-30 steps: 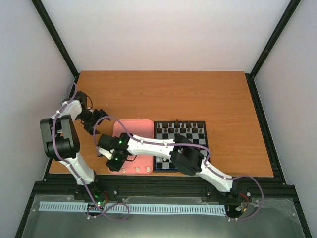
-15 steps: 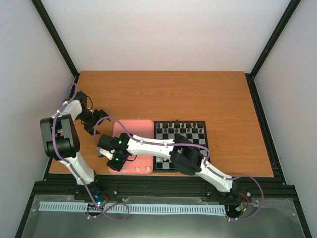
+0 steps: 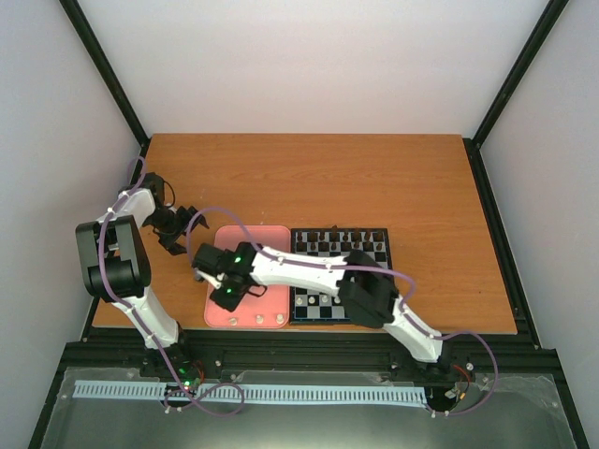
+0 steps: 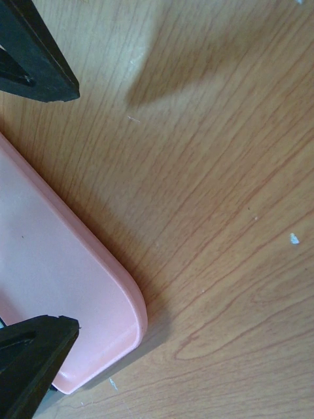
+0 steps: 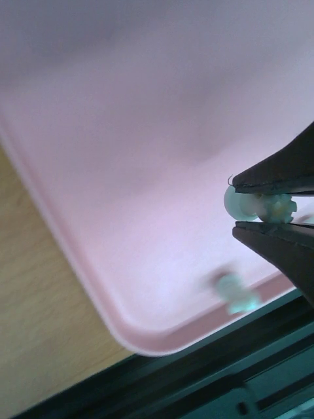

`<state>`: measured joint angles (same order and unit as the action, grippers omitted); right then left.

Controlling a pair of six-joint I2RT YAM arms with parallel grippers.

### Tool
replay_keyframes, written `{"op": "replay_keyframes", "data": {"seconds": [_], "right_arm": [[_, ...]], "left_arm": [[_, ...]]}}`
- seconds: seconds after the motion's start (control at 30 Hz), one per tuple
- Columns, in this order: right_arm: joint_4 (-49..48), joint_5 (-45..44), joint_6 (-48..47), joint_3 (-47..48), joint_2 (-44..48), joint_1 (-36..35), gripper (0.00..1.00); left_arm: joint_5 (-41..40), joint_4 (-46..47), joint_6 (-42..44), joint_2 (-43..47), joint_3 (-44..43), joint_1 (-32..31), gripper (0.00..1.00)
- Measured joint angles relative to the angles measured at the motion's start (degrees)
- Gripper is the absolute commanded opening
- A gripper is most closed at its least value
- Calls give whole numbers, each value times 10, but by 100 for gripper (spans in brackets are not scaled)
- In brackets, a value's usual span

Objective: Set up the chess pieces on the board
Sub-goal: Pick up the chess piece from the storage box, then place the chess piece on the chessboard.

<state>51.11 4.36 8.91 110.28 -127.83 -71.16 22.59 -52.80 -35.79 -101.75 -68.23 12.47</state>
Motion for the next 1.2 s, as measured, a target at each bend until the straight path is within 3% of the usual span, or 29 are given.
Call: {"op": "replay_keyframes", "data": {"seconds": [0.23, 0.37, 0.67, 1.2], "right_arm": [[-5, -37, 43, -191, 198, 36, 3], [-3, -30, 74, -278, 258, 33, 3], [-12, -5, 135, -407, 310, 29, 3], [-75, -11, 173, -455, 317, 29, 3]], "left_arm": [[0, 0, 0, -1, -1, 0, 100], [0, 0, 0, -1, -1, 0, 100], [-1, -1, 0, -1, -6, 0, 100], [-3, -2, 0, -2, -8, 0, 100]]}}
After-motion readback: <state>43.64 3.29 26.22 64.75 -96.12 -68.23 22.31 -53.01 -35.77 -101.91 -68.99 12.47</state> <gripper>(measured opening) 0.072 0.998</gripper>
